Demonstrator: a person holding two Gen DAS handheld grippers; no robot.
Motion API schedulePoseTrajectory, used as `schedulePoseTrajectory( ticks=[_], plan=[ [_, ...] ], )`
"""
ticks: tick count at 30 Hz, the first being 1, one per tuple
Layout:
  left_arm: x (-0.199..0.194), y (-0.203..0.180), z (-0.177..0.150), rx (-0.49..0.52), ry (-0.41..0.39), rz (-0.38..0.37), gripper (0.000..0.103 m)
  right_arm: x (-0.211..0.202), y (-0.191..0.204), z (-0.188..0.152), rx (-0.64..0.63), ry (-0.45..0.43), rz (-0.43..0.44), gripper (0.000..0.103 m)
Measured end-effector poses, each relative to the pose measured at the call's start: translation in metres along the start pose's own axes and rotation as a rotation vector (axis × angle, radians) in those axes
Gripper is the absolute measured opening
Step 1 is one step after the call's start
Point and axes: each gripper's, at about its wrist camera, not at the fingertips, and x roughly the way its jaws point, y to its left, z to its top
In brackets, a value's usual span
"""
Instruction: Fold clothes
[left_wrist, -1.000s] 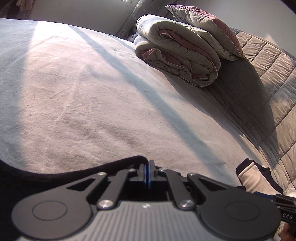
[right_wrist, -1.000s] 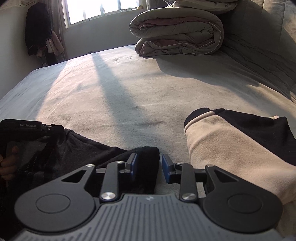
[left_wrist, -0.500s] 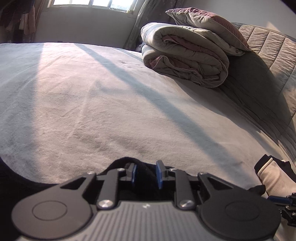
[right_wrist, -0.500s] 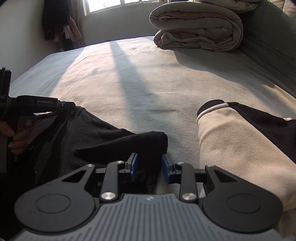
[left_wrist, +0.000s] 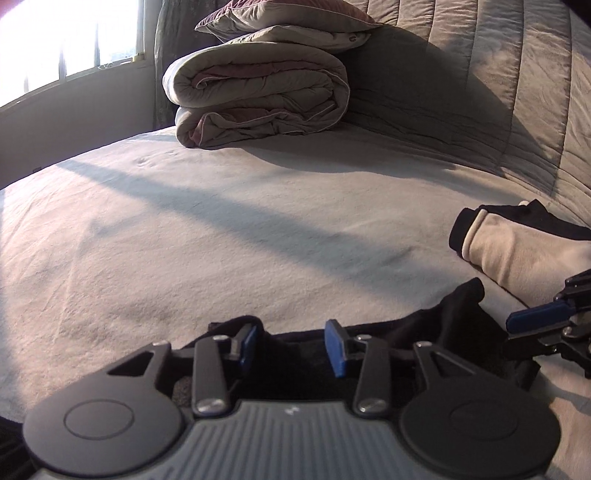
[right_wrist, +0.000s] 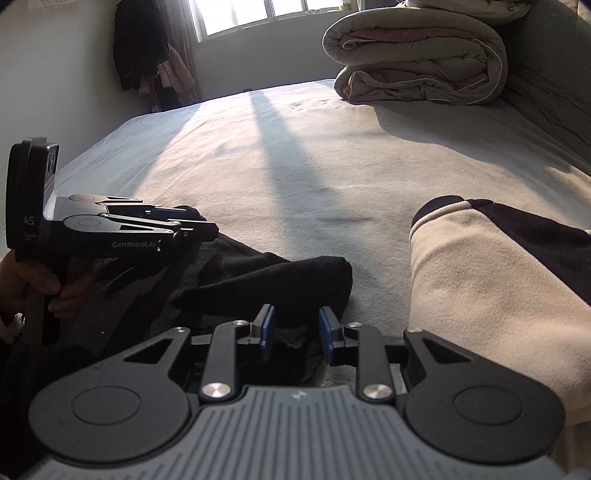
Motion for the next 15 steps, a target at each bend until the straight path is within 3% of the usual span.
schedulePoseTrajectory(
  ticks=[5, 6, 8, 14, 15],
  plan=[
    [0.005, 0.019, -0.006, 0.005, -0.002, 0.101, 0.044, 0.003, 0.01, -0.012, -0.129, 0.052, -0.045, 0.026],
    [0.004, 0.029, -0.006, -0.017, 0.002, 0.104, 0.052, 0.001, 0.011, -0.014, -0.146, 0.055, -0.052, 0.026],
    [0.003, 0.045, -0.006, -0.055, 0.01, 0.113, 0.056, -0.003, 0.013, -0.017, -0.177, 0.06, -0.066, 0.026],
    [-0.011, 0.057, -0.001, -0.054, 0.008, 0.161, 0.058, -0.012, 0.006, -0.021, -0.186, 0.047, -0.103, 0.027],
    [-0.014, 0.058, 0.0, -0.058, 0.005, 0.142, 0.058, -0.014, 0.005, -0.02, -0.175, 0.036, -0.102, 0.03]
  ],
)
